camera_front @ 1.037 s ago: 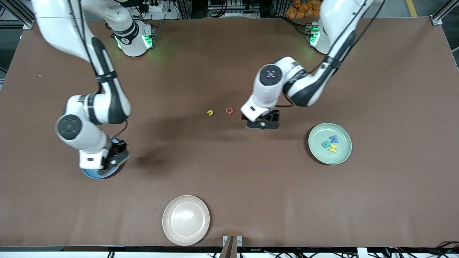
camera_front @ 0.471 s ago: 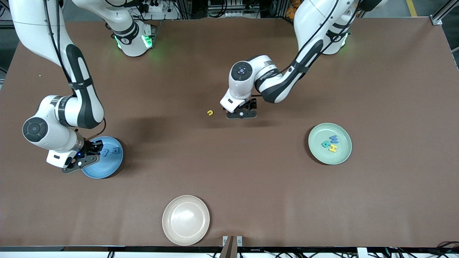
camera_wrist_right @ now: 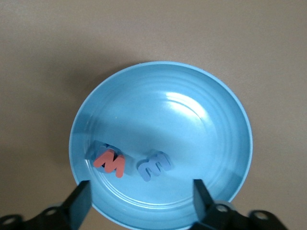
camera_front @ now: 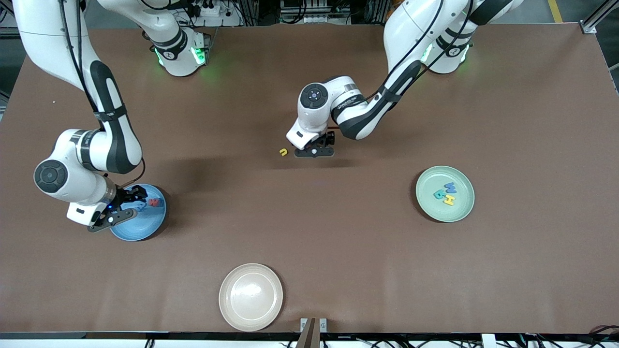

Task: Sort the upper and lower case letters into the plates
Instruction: 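Grasp the pink D with the left gripper while the right gripper releases the m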

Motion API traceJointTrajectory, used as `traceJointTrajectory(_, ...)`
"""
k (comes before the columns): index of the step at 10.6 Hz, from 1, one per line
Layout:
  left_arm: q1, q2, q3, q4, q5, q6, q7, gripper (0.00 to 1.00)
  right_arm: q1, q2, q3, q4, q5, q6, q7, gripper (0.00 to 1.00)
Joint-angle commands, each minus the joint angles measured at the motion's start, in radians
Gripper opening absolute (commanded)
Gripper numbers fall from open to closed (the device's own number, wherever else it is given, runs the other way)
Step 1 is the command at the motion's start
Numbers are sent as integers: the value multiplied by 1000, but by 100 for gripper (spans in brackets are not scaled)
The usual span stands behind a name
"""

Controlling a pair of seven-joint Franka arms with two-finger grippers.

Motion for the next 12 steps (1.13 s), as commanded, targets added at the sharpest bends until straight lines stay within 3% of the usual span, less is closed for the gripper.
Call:
traceJointTrajectory(1, -23, 29, 21, 24, -11, 37, -16, 91, -1, -11, 6, -4, 6, -5, 8, 100)
traceJointTrajectory(5, -29, 43, 28, 22, 1, 47, -13, 78, 8, -8, 44, 0, 83, 5, 20, 100)
traceJointTrajectory(8, -27, 45, 28, 22, 16, 47, -11, 44, 11, -9, 45, -2, 83, -6, 58, 100)
traceJointTrajectory(10, -21, 46, 28, 21, 39, 47, -13, 4, 32, -17, 47, -2, 83, -35, 118, 100)
traceJointTrajectory(12, 24, 16, 26, 16, 43, 45, -5, 0, 57, -23, 47, -2, 83, -66, 188, 100)
